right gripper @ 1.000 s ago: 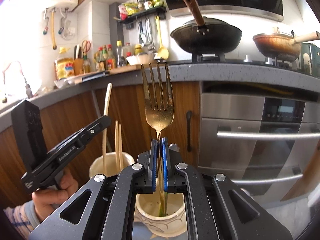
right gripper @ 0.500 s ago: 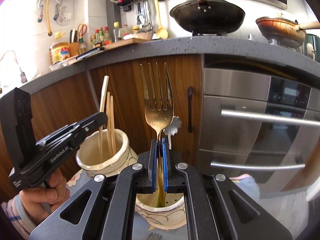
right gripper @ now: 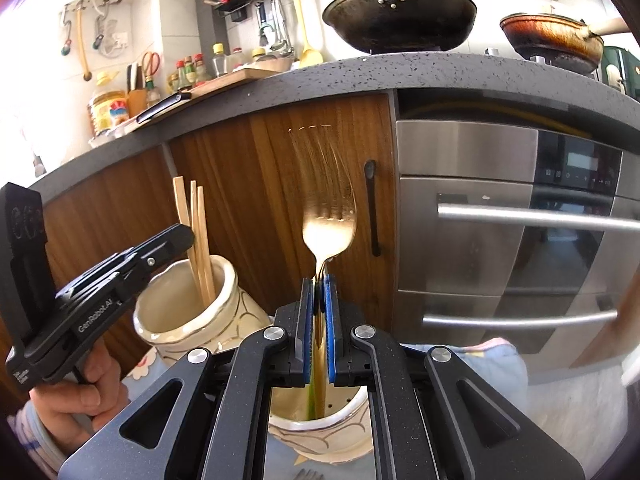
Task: Organize utensils
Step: 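Open both tools and move them back over the table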
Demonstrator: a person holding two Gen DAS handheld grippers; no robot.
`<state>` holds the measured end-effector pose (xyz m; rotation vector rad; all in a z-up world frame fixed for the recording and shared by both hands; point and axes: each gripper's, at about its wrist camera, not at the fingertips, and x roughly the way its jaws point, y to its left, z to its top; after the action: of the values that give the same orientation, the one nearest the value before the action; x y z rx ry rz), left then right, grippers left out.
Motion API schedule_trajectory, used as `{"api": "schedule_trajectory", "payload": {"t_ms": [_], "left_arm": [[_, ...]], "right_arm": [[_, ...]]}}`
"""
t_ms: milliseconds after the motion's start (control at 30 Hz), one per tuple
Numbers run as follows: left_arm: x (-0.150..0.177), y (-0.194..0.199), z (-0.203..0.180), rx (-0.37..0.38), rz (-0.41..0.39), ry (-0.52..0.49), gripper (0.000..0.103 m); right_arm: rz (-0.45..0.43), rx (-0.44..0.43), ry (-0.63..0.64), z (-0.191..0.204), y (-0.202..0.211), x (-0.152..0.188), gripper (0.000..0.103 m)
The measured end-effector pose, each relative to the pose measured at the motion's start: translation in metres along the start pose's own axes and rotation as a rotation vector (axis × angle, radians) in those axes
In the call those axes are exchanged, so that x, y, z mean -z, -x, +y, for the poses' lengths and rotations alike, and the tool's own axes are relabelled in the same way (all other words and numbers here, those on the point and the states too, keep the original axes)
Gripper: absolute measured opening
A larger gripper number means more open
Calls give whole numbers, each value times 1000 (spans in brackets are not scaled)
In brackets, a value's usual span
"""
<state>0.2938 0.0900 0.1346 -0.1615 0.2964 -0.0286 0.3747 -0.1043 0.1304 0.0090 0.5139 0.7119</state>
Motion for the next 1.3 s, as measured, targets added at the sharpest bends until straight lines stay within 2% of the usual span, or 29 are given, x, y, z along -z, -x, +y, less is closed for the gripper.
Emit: {"api": "schedule_trajectory", "payload": {"t_ms": [100, 133, 200, 467, 667, 800, 933, 1300], "left_arm": [[-1, 2, 0, 1, -4, 1, 9], [-1, 3, 1, 1, -7, 4, 16], [-1, 6, 2, 3, -13, 8, 22], [-3, 21, 1, 16, -34, -19, 25], [-5, 36, 10, 14, -50, -12, 33], [-4, 52, 17, -6, -54, -9, 44], [7, 68, 19, -17, -19, -11, 51], [61, 82, 5, -2, 157, -31, 51]], "right_arm": [[-1, -6, 1, 1, 1, 0, 6], [-1, -6, 3, 1, 1, 0, 6], [-4, -9, 8, 2, 3, 0, 11], [-19, -1, 18, 4, 17, 1, 13], [-31, 15, 31, 4, 31, 7, 23], [-27, 27, 35, 2, 43, 17, 29], [8, 47, 38, -1, 52, 36, 35], [105, 57, -20, -8, 60, 89, 35]]}}
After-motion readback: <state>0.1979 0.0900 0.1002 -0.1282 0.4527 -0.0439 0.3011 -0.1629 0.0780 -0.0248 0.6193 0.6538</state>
